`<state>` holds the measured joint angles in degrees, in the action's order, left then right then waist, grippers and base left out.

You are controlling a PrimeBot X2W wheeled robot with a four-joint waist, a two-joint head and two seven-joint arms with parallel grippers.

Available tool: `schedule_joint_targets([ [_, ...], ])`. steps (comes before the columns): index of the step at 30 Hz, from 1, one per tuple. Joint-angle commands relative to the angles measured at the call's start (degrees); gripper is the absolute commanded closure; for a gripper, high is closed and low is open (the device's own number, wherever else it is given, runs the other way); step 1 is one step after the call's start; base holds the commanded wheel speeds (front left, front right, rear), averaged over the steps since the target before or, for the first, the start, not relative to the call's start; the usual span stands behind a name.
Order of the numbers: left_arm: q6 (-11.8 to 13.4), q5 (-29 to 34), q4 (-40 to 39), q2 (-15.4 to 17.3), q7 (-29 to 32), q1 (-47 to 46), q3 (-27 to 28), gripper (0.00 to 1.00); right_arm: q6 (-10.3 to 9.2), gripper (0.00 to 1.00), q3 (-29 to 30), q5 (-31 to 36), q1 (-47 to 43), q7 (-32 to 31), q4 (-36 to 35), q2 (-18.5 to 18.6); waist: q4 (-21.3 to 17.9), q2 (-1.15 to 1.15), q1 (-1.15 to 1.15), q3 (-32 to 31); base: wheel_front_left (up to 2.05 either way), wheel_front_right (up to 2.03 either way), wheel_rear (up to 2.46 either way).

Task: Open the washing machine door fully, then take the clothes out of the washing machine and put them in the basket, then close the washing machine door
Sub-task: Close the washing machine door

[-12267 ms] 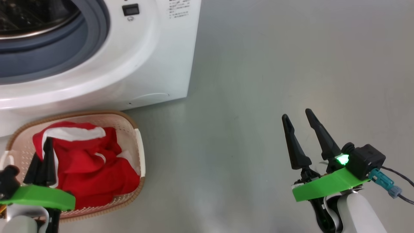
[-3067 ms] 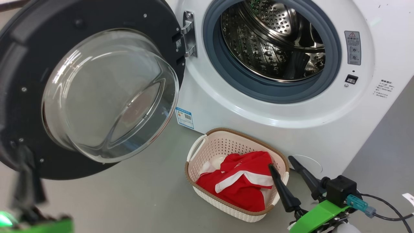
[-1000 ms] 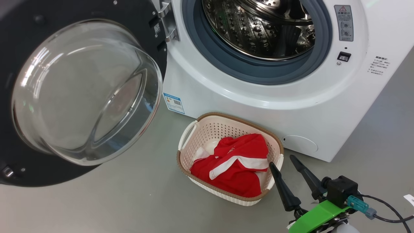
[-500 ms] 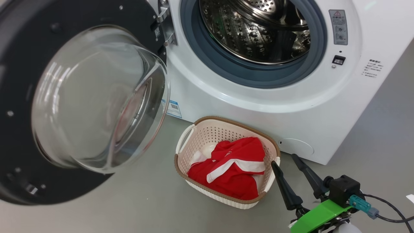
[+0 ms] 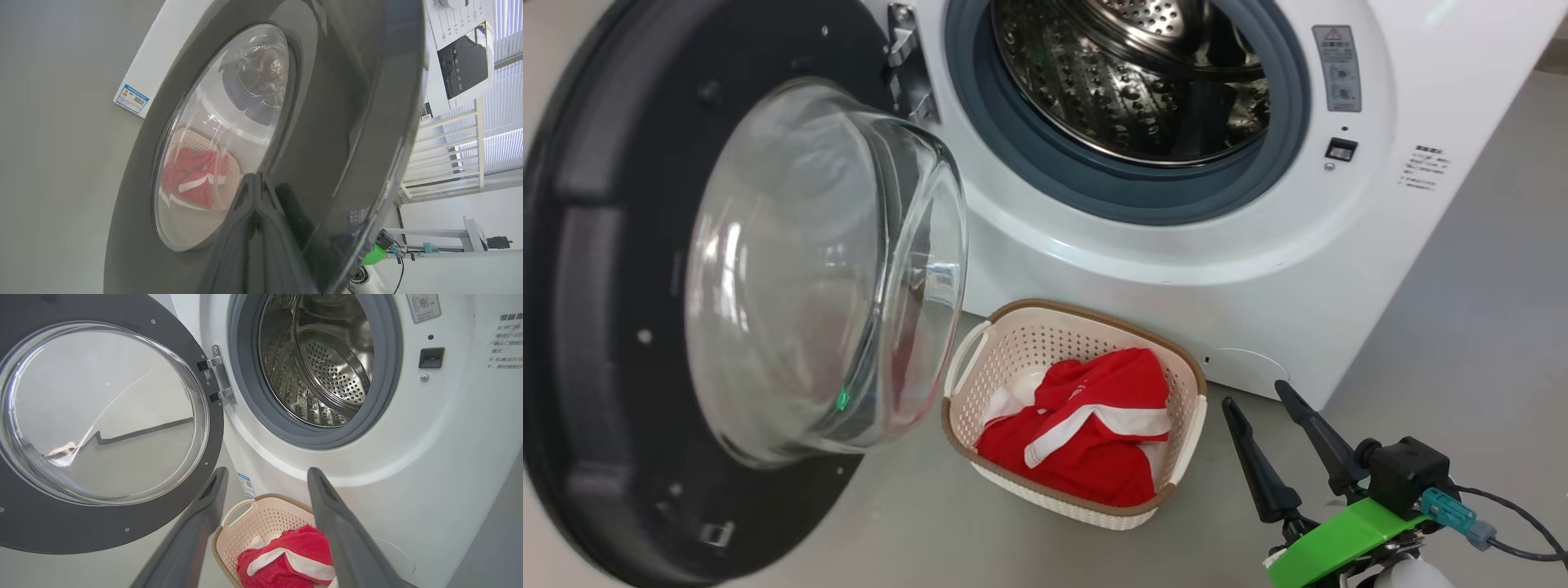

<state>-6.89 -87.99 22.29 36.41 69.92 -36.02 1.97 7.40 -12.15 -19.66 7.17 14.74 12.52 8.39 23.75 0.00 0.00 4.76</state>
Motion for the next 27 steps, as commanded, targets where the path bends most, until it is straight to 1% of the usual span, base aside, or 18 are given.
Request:
schedule_joint_targets([
  [1, -0.6, -1.1, -3.6, 2.2, 1.0, -0.2, 1.7, 1.0, 0.09, 0.0, -0.9, 1.1, 0.3, 0.3, -1.7, 0.0, -0.7, 0.0, 0.0, -0.2, 0.0, 0.0, 0.0],
  [9, -0.6, -2.9, -13.0, -0.2, 2.7, 2.0, 0.4, 1.0, 0.09, 0.0, -0.1, 1.4, -0.2, 0.3, -2.1, 0.0, -4.2, 0.0, 0.0, -0.7, 0.0, 0.0, 0.0],
  [17, -0.6, -2.5, -20.2, -5.2, 1.9, 2.1, -2.3, 1.0, 0.09, 0.0, 1.2, 1.8, -0.6, 0.3, -2.8, -0.1, -9.1, 0.0, 0.0, -0.5, 0.0, 0.0, 0.0],
  [20, -0.6, -1.7, -21.6, -7.2, 0.4, 1.7, -3.2, 1.0, 0.09, 0.0, 1.7, 1.9, -0.7, 0.3, -3.1, -0.2, -11.2, 0.0, 0.0, -0.2, 0.0, 0.0, 0.0],
  [23, -0.6, -0.7, -22.1, -8.5, -1.1, 1.4, -4.0, 1.0, 0.09, 0.0, 2.0, 2.0, -0.6, 0.3, -3.5, -0.4, -13.5, 0.0, 0.0, 0.2, 0.0, 0.0, 0.0],
  [24, -0.6, -0.4, -22.2, -8.8, -1.6, 1.2, -4.2, 1.0, 0.09, 0.0, 2.1, 2.1, -0.6, 0.3, -3.6, -0.5, -14.3, 0.0, 0.0, 0.3, 0.0, 0.0, 0.0],
  [25, -0.6, -0.4, -22.2, -8.8, -1.6, 1.2, -4.2, 1.0, 0.09, 0.0, 2.1, 2.1, -0.6, 0.3, -3.6, -0.5, -14.3, 0.0, 0.0, 0.3, 0.0, 0.0, 0.0],
  [27, -0.6, 0.1, -22.2, -9.5, -2.6, 1.0, -4.7, 1.0, 0.09, 0.0, 2.2, 2.2, -0.5, 0.3, -3.8, -0.6, -16.0, 0.0, 0.0, 0.6, 0.0, 0.0, 0.0],
])
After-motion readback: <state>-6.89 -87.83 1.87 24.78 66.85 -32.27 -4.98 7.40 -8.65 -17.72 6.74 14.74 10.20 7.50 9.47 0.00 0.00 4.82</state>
